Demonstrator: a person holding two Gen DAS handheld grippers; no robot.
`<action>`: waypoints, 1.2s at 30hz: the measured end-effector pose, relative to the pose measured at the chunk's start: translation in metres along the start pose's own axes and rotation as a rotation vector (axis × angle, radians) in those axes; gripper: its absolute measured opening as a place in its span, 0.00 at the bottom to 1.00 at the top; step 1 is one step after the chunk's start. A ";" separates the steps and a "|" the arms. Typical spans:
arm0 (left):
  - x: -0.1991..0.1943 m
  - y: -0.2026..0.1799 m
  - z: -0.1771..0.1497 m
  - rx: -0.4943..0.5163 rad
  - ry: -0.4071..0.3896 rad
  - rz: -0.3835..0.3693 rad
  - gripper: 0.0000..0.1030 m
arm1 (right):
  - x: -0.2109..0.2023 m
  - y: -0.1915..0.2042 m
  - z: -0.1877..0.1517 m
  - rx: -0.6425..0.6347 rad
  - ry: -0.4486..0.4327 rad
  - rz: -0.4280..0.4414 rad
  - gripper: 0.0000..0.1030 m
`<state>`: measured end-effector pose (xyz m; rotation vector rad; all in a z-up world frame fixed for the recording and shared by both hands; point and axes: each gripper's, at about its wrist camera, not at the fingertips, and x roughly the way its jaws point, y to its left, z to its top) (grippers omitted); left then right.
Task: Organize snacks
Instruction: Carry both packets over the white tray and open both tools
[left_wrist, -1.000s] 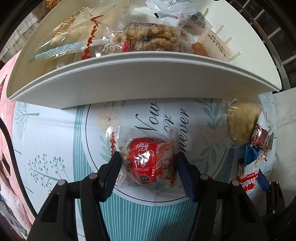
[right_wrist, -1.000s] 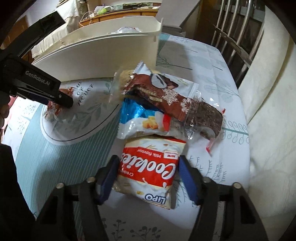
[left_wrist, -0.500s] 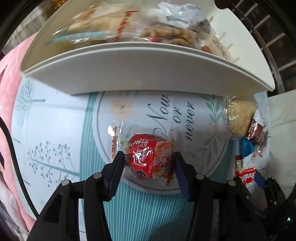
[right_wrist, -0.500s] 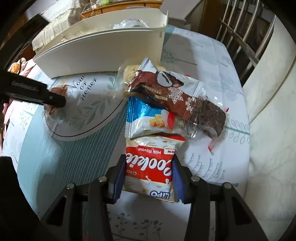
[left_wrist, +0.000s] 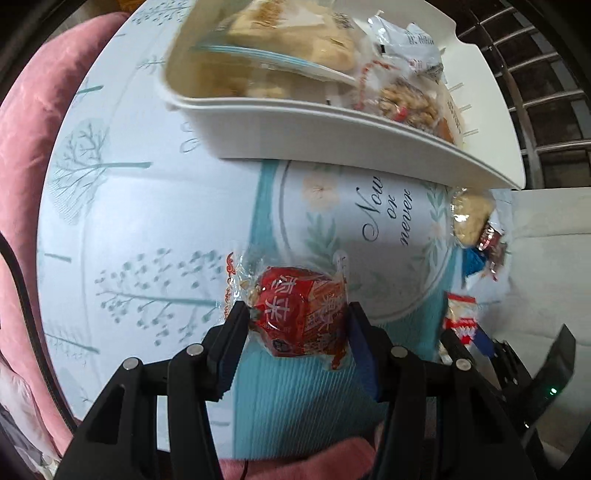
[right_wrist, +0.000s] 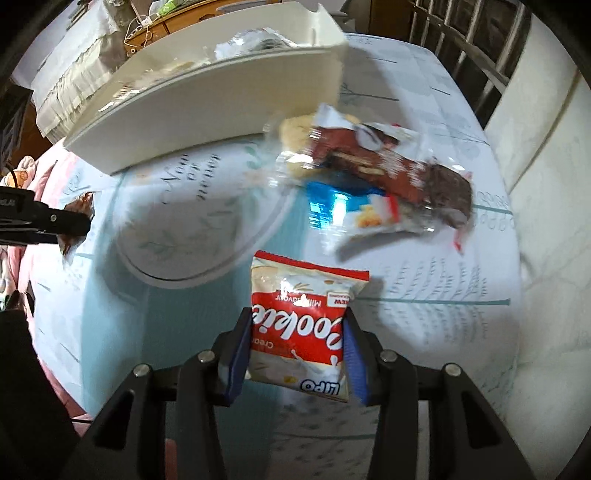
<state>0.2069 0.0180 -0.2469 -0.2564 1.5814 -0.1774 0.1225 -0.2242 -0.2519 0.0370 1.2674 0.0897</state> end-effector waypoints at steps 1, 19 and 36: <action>-0.006 0.008 0.001 -0.004 0.006 0.007 0.50 | -0.002 0.008 0.002 -0.006 -0.004 -0.001 0.44; -0.119 0.062 0.041 0.074 -0.054 0.011 0.51 | -0.064 0.083 0.107 -0.040 -0.238 0.020 0.44; -0.134 0.007 0.115 0.257 -0.215 -0.157 0.58 | -0.080 0.060 0.182 0.104 -0.373 -0.059 0.45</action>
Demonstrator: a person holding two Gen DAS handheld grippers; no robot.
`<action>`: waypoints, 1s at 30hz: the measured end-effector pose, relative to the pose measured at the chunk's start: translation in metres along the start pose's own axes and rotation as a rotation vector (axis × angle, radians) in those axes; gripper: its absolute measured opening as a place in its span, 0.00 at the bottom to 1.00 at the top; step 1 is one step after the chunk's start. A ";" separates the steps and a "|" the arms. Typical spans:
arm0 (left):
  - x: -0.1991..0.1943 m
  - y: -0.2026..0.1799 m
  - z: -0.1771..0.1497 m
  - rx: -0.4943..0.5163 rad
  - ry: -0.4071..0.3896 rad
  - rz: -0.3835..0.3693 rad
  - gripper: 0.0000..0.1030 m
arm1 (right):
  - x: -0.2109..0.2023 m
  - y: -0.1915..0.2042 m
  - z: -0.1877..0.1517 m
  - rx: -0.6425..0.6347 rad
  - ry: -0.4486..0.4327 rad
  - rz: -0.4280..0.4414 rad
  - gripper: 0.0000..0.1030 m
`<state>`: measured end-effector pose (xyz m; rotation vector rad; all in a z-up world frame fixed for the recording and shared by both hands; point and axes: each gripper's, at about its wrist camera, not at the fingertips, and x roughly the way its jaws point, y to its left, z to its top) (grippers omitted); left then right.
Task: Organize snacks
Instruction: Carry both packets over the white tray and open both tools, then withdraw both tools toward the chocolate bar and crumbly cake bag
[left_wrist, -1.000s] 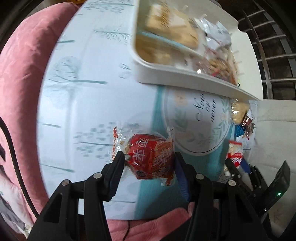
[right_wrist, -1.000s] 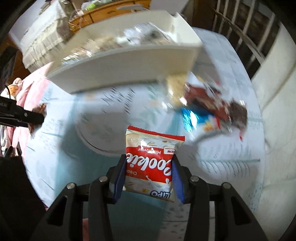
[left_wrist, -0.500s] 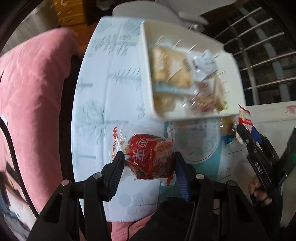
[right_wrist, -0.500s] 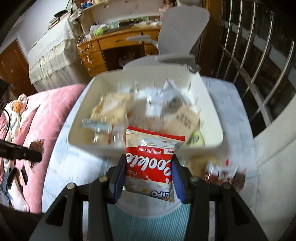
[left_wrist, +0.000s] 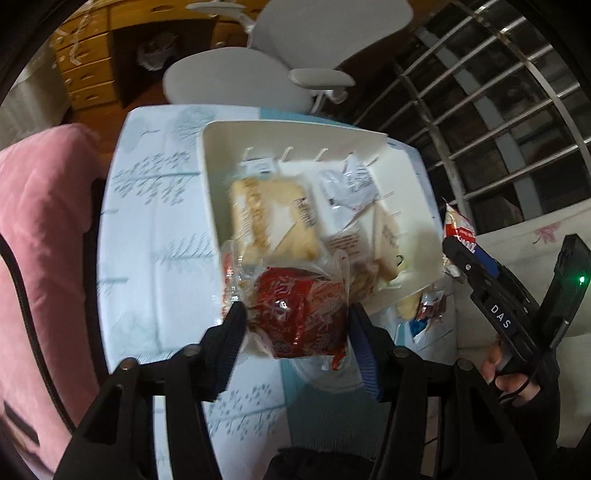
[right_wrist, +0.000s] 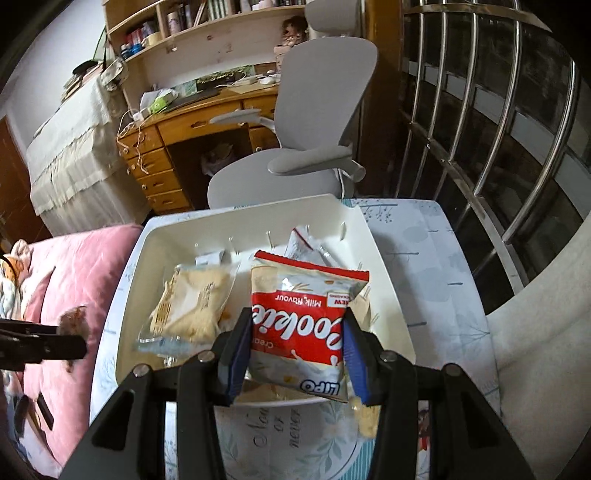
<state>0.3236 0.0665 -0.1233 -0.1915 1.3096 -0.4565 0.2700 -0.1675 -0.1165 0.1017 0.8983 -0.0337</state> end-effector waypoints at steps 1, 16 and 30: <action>0.004 -0.002 0.002 0.003 0.000 -0.003 0.62 | 0.002 -0.002 0.002 0.013 0.002 0.000 0.45; 0.004 -0.019 -0.008 0.003 -0.003 -0.018 0.82 | 0.007 -0.033 -0.002 0.131 0.056 -0.013 0.60; -0.012 -0.084 -0.050 0.039 -0.047 -0.025 0.82 | -0.041 -0.078 -0.020 0.136 0.016 -0.002 0.60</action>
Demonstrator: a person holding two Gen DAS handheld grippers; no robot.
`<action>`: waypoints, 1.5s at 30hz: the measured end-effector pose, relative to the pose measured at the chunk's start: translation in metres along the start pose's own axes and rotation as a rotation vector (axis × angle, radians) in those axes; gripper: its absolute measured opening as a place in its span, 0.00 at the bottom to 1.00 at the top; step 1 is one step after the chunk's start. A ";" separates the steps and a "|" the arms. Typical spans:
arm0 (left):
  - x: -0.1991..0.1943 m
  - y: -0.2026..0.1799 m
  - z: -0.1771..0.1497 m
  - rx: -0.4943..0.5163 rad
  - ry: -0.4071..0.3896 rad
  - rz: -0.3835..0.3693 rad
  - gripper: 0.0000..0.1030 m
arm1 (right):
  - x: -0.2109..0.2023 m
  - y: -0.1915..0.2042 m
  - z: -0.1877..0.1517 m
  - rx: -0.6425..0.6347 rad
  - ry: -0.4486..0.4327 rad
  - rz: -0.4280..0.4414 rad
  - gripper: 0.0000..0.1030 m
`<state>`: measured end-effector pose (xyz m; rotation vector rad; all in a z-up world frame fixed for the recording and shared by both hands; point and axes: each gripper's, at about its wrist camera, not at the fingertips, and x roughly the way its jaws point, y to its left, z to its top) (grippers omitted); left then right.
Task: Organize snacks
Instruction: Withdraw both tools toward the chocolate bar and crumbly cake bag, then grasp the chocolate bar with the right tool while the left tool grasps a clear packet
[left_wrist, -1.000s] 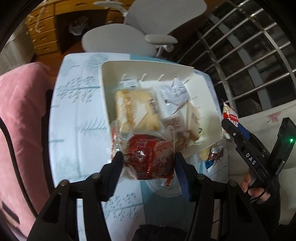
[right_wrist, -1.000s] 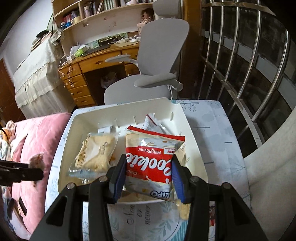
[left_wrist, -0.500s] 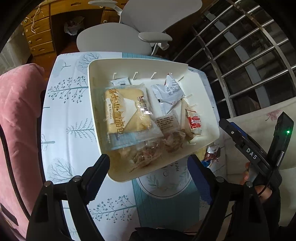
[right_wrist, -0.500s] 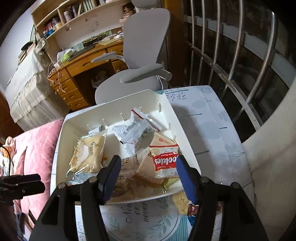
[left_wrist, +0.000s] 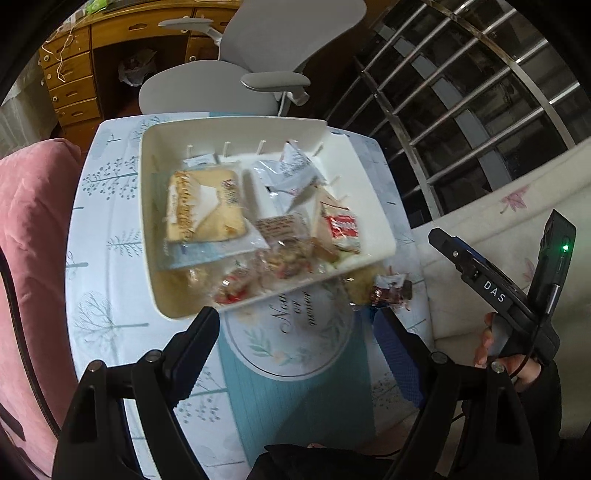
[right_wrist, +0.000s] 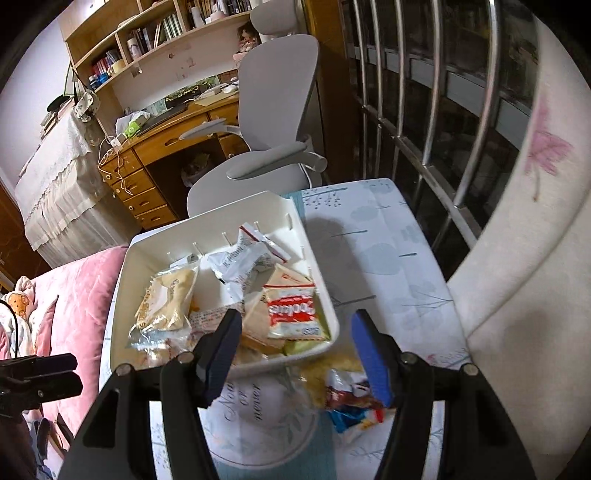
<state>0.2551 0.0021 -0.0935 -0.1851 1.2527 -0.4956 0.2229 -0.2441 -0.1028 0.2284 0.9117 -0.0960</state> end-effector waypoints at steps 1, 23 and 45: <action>0.001 -0.007 -0.004 0.001 0.001 0.003 0.82 | -0.003 -0.006 -0.002 0.000 0.000 0.001 0.60; 0.078 -0.104 -0.043 -0.063 0.101 0.091 0.82 | 0.012 -0.101 -0.051 -0.231 0.066 0.100 0.60; 0.185 -0.159 -0.014 -0.007 0.217 0.141 0.82 | 0.076 -0.127 -0.099 -0.518 0.121 0.095 0.60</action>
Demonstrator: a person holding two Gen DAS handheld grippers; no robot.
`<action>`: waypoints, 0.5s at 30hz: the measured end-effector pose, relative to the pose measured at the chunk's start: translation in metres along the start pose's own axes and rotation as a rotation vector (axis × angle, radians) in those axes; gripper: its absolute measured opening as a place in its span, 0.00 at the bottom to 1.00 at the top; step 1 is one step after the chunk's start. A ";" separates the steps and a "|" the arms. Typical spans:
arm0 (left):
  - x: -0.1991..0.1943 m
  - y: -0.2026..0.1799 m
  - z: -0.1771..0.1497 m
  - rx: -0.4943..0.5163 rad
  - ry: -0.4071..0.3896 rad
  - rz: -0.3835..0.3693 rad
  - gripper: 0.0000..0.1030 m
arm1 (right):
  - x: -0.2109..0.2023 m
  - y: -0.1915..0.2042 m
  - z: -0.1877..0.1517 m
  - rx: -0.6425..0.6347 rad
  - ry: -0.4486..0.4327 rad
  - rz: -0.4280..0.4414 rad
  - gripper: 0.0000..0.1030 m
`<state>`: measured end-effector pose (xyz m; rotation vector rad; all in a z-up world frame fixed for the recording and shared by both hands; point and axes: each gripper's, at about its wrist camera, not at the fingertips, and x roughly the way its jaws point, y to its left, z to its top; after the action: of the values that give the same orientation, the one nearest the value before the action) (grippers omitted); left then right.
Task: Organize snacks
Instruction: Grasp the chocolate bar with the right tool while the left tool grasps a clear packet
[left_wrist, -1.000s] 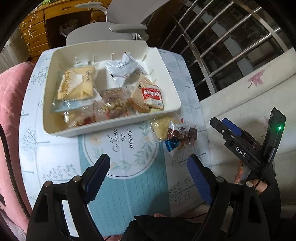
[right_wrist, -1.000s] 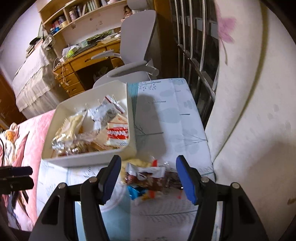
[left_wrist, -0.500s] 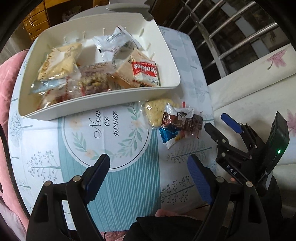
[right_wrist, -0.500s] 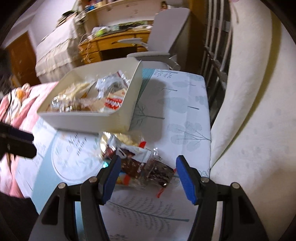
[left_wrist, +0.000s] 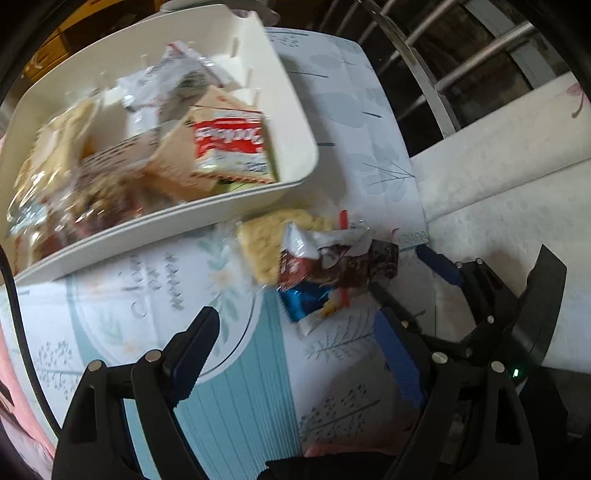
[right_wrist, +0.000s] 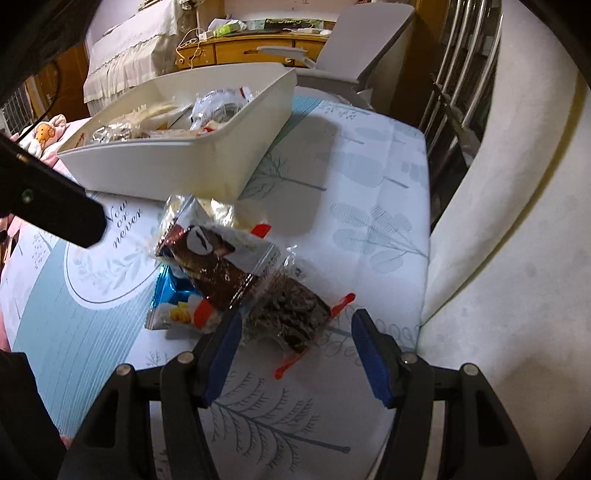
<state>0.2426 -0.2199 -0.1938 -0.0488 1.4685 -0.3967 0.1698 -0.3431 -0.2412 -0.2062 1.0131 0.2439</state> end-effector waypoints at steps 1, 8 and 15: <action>0.005 -0.004 0.003 0.005 0.003 0.007 0.82 | 0.002 0.000 -0.001 0.002 -0.001 0.008 0.60; 0.036 -0.017 0.020 -0.012 0.026 0.025 0.82 | 0.016 -0.008 -0.006 0.048 -0.022 0.025 0.60; 0.060 -0.018 0.029 -0.055 0.044 0.085 0.74 | 0.024 -0.013 -0.010 0.105 -0.054 0.042 0.60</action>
<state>0.2700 -0.2597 -0.2427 -0.0216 1.5193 -0.2895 0.1779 -0.3559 -0.2665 -0.0828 0.9745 0.2328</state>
